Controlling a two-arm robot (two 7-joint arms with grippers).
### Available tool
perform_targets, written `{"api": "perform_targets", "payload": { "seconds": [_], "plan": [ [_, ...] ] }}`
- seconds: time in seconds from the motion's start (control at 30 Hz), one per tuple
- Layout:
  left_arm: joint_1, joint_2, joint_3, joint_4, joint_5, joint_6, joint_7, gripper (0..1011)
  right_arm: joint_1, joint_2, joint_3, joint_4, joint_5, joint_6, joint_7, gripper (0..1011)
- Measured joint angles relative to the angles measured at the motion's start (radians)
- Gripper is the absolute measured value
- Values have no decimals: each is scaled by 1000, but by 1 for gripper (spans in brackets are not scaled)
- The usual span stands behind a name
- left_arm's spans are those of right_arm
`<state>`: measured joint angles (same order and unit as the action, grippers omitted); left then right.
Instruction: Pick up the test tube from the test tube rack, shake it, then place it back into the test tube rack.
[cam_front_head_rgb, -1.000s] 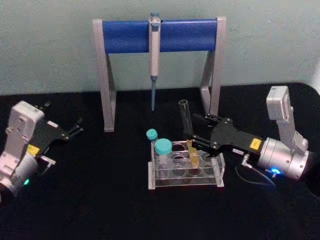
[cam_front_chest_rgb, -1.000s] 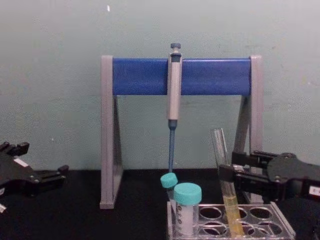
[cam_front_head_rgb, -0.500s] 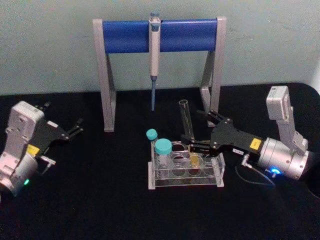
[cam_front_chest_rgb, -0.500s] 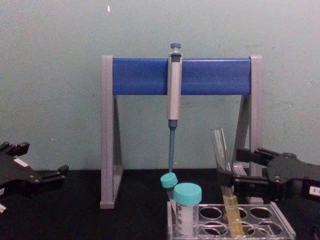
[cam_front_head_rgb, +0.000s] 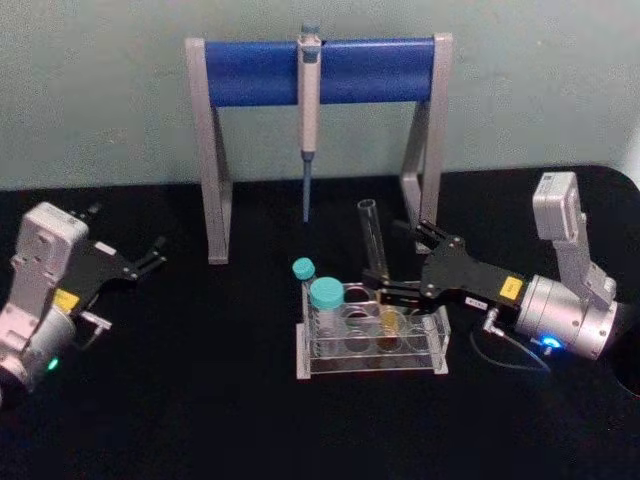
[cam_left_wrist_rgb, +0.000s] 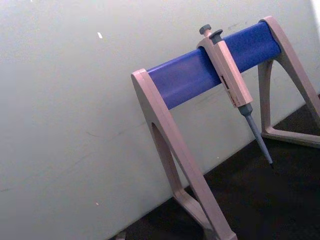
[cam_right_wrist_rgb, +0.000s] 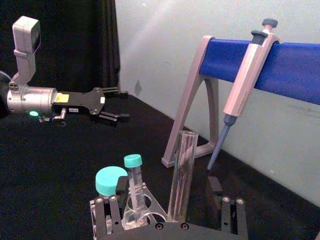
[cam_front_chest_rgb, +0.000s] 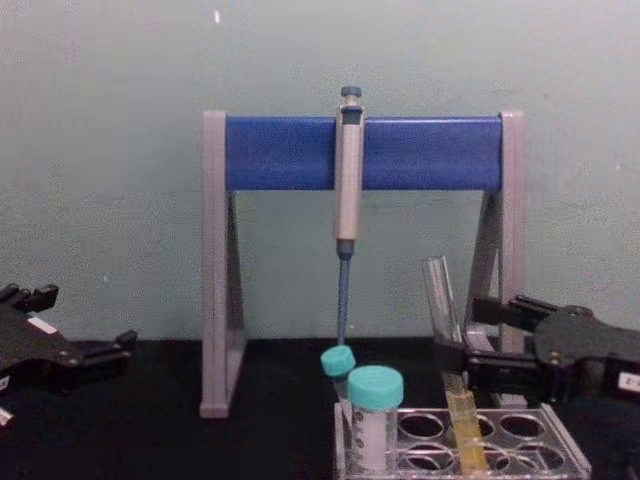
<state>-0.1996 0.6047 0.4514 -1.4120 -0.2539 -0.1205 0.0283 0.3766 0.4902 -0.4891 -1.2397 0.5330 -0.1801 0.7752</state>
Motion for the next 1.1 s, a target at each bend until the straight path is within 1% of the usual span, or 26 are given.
{"api": "perform_targets", "payload": {
  "seconds": [0.13, 0.27, 0.3, 0.33, 0.37, 0.43, 0.47, 0.5, 0.53, 0.57, 0.6, 0.67, 0.7, 0.8, 0.83, 0.87, 0.9, 1.1],
  "plan": [
    [0, 0, 0, 0, 0, 0, 0, 1001, -10, 2, 7, -16, -1, -15, -10, 1000],
    [0, 0, 0, 0, 0, 0, 0, 1001, -34, 4, 38, -52, 14, -38, -33, 1000],
    [0, 0, 0, 0, 0, 0, 0, 1001, -47, 3, 56, -71, 24, -48, -51, 1000],
    [0, 0, 0, 0, 0, 0, 0, 1001, -53, 2, 67, -82, 28, -52, -65, 1000],
    [0, 0, 0, 0, 0, 0, 0, 1001, -68, 0, 86, -105, 31, -56, -98, 1000],
    [0, 0, 0, 0, 0, 0, 0, 1001, -84, -5, 110, -129, 31, -56, -147, 1000],
    [0, 0, 0, 0, 0, 0, 0, 1001, -104, -12, 135, -156, 17, -56, -211, 1000],
    [0, 0, 0, 0, 0, 0, 0, 1001, -104, -12, 135, -156, 17, -56, -211, 1000],
    [0, 0, 0, 0, 0, 0, 0, 1001, -120, -20, 154, -180, -17, -56, -291, 1000],
    [0, 0, 0, 0, 0, 0, 0, 1001, -127, -24, 162, -189, -39, -54, -331, 1000],
    [0, 0, 0, 0, 0, 0, 0, 1001, -140, -33, 177, -204, -82, -46, -408, 1000],
    [0, 0, 0, 0, 0, 0, 0, 1001, -149, -41, 185, -214, -120, -34, -468, 1000],
    [0, 0, 0, 0, 0, 0, 0, 1001, -156, -47, 192, -218, -159, -16, -527, 1000],
    [0, 0, 0, 0, 0, 0, 0, 1001, -163, -55, 195, -219, -211, 22, -594, 1000],
    [0, 0, 0, 0, 0, 0, 0, 1001, -168, -58, 195, -216, -239, 46, -625, 1000],
    [0, 0, 0, 0, 0, 0, 0, 1001, -171, -60, 194, -214, -251, 59, -640, 1000],
    [0, 0, 0, 0, 0, 0, 0, 1001, -175, -61, 192, -207, -275, 80, -663, 1000],
    [0, 0, 0, 0, 0, 0, 0, 1001, -190, -68, 185, -176, -325, 137, -696, 1000]
  ]
}}
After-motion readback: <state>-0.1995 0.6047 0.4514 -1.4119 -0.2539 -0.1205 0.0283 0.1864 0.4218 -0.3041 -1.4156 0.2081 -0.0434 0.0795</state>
